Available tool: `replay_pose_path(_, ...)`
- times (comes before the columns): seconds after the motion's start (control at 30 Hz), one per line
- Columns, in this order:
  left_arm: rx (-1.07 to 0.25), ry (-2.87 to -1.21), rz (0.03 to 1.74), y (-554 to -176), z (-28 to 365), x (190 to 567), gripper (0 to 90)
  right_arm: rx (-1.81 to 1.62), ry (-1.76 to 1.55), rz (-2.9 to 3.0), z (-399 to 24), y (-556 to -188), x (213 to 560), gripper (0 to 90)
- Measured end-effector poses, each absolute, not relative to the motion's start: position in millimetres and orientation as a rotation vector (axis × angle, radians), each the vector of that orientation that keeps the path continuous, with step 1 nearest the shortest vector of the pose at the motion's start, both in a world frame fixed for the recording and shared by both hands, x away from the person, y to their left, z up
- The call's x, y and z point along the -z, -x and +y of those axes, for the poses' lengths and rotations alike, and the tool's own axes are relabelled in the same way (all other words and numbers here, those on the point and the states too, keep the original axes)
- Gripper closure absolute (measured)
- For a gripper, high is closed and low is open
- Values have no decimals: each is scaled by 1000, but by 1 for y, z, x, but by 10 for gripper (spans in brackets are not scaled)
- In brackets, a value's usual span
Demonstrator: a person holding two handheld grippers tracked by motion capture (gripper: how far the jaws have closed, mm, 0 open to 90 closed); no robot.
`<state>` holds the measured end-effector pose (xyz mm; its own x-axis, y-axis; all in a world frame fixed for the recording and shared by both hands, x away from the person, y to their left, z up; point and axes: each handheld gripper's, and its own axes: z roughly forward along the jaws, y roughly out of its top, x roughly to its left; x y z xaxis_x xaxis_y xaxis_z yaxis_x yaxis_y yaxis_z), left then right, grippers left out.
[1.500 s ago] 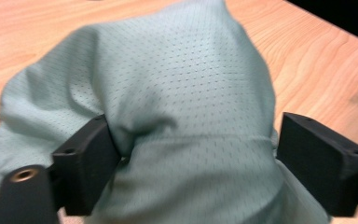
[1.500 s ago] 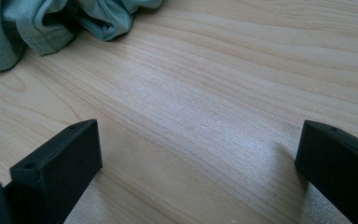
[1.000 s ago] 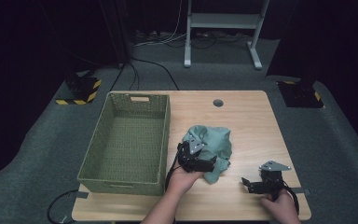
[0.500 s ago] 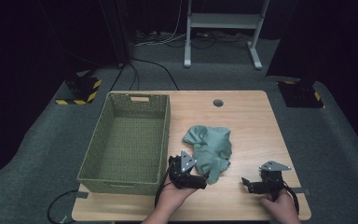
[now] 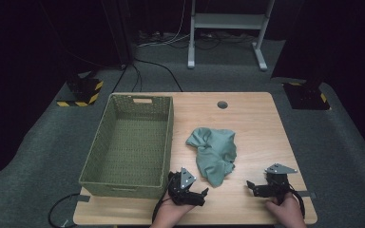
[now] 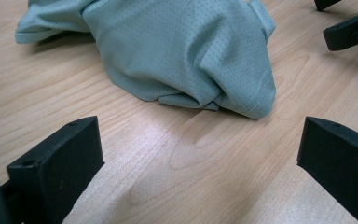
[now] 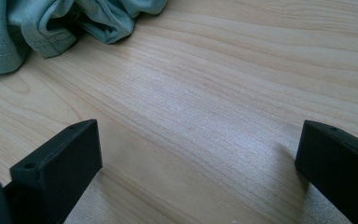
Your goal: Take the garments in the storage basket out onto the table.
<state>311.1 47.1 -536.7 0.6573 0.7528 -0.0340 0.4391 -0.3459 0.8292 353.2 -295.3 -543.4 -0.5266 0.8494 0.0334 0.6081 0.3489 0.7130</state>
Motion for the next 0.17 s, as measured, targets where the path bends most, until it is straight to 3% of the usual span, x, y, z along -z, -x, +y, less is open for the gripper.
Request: replay_pose_path(0.17, -474, -2022, 889, -309, 42, 539, 3, -946, -1269, 2277, -293, -353, 544, 2)
